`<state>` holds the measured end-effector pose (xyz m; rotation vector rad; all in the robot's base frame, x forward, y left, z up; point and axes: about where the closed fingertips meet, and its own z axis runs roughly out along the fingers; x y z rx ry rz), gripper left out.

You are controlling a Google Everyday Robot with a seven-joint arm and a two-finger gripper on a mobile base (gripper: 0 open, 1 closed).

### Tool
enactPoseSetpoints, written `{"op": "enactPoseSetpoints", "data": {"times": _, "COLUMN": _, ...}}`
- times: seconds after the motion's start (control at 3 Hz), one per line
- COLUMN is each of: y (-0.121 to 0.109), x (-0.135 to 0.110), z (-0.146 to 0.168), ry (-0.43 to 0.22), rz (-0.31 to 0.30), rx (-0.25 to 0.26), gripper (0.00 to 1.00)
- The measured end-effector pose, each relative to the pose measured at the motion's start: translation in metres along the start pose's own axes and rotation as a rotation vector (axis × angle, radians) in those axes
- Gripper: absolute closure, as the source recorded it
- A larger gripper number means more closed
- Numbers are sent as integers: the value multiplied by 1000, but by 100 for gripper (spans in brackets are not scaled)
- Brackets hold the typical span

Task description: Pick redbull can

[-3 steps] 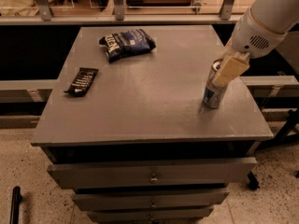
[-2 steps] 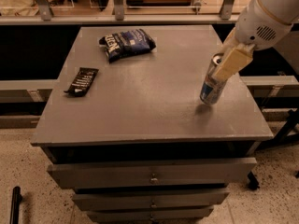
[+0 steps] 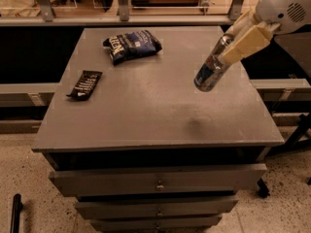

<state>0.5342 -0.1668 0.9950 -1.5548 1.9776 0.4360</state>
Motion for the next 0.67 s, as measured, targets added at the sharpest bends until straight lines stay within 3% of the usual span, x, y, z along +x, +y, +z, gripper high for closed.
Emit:
{"op": "enactPoseSetpoints", "data": {"times": 0.33, "y": 1, "x": -11, "z": -6, "ry": -111, "rz": -2, "rx": -30, "gripper": 100}}
{"op": "enactPoseSetpoints", "data": {"times": 0.67, "y": 2, "x": -15, "z": -7, "ry": -130, "rz": -2, "rx": -34, "gripper": 100}}
